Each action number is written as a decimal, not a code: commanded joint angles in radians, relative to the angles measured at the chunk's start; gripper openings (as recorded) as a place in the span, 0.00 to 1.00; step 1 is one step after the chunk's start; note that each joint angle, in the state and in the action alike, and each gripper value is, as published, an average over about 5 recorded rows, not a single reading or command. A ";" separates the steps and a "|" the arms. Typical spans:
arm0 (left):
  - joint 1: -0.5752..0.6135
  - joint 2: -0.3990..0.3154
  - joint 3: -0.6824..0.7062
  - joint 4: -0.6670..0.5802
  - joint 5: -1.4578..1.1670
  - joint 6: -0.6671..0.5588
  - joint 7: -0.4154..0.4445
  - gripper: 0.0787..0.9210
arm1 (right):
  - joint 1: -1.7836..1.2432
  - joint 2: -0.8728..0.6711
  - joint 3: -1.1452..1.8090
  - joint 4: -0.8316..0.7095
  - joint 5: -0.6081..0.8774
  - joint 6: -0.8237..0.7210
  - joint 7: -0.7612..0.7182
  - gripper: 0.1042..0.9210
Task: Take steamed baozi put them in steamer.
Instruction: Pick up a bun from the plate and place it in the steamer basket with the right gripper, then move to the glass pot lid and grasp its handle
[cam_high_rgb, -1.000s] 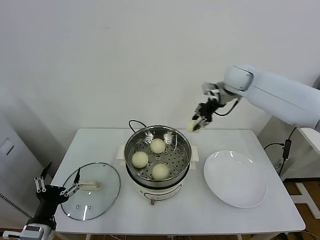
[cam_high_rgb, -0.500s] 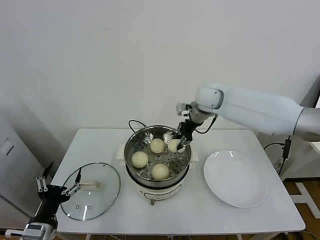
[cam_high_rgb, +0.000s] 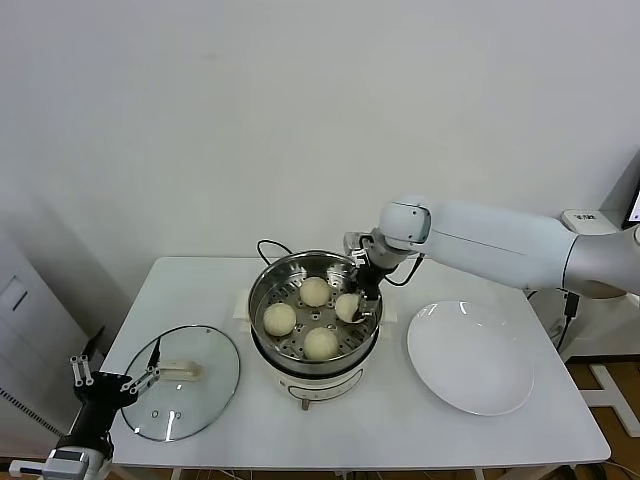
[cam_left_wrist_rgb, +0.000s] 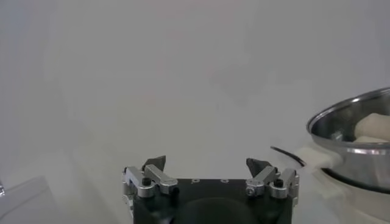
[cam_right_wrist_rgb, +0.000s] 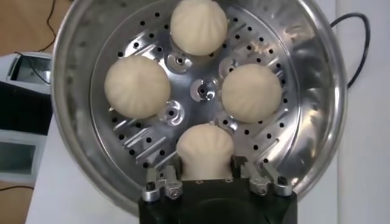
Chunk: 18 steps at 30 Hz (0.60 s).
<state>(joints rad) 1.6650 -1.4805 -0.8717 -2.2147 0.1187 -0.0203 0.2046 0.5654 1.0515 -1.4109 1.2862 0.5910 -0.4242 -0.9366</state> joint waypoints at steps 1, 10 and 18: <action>-0.002 0.004 0.001 0.001 0.000 0.001 0.000 0.88 | -0.006 0.011 0.006 -0.014 0.019 -0.009 0.014 0.72; -0.002 0.007 0.001 -0.005 -0.005 0.002 0.000 0.88 | 0.059 -0.086 0.150 -0.042 0.161 0.029 -0.007 0.88; -0.005 0.003 0.003 -0.008 -0.010 -0.005 -0.009 0.88 | -0.270 -0.322 0.567 0.048 0.490 0.242 0.669 0.88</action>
<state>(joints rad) 1.6603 -1.4761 -0.8712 -2.2250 0.1104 -0.0209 0.1979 0.5317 0.9294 -1.1990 1.2697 0.7999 -0.3467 -0.8046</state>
